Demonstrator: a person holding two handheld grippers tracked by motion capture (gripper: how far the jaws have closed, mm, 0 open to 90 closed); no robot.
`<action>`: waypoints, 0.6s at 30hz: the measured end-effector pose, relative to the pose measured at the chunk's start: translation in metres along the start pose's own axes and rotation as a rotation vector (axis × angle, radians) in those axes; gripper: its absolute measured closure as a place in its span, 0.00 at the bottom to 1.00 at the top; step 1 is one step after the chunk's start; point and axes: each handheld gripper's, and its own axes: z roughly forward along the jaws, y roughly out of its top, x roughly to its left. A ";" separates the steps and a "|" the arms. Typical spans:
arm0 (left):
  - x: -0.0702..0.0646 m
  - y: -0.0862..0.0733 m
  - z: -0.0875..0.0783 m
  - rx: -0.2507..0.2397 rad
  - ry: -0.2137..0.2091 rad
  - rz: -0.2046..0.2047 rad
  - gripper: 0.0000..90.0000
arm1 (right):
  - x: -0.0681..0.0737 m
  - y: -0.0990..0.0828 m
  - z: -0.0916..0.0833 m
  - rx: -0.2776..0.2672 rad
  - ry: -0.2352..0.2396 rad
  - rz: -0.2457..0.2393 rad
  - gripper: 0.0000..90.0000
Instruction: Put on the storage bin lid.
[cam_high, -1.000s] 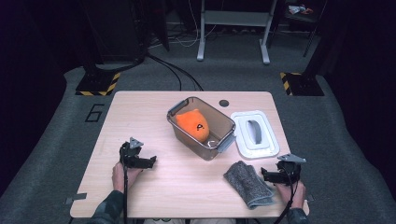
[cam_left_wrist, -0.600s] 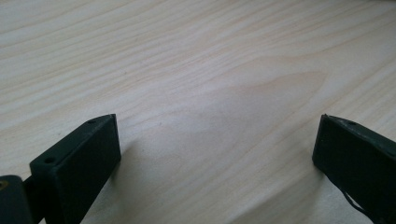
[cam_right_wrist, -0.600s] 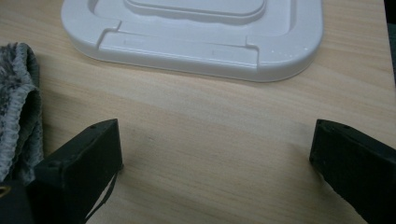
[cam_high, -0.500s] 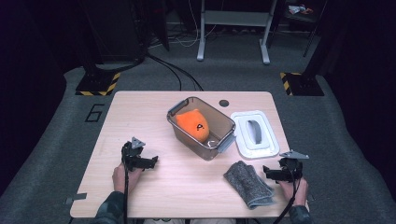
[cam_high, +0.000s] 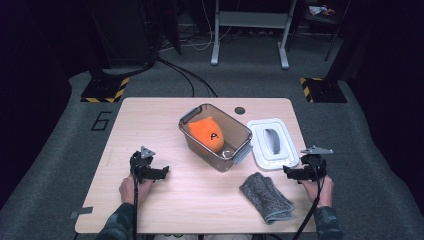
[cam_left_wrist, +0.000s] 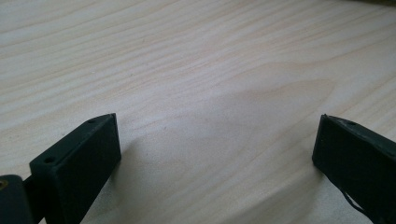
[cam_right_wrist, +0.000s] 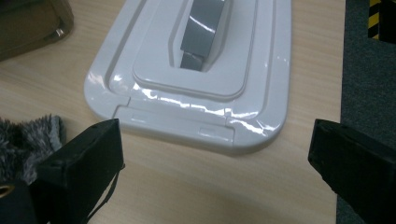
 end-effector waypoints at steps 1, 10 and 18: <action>0.000 0.000 0.000 0.000 -0.001 0.000 0.01 | -0.001 0.004 0.001 -0.004 0.002 -0.005 0.03; 0.000 0.001 0.001 -0.004 -0.005 0.014 0.01 | -0.004 0.032 0.008 -0.015 0.018 0.002 0.03; 0.000 0.001 0.001 -0.004 -0.007 0.011 0.01 | 0.001 0.054 0.026 -0.006 0.048 0.001 0.03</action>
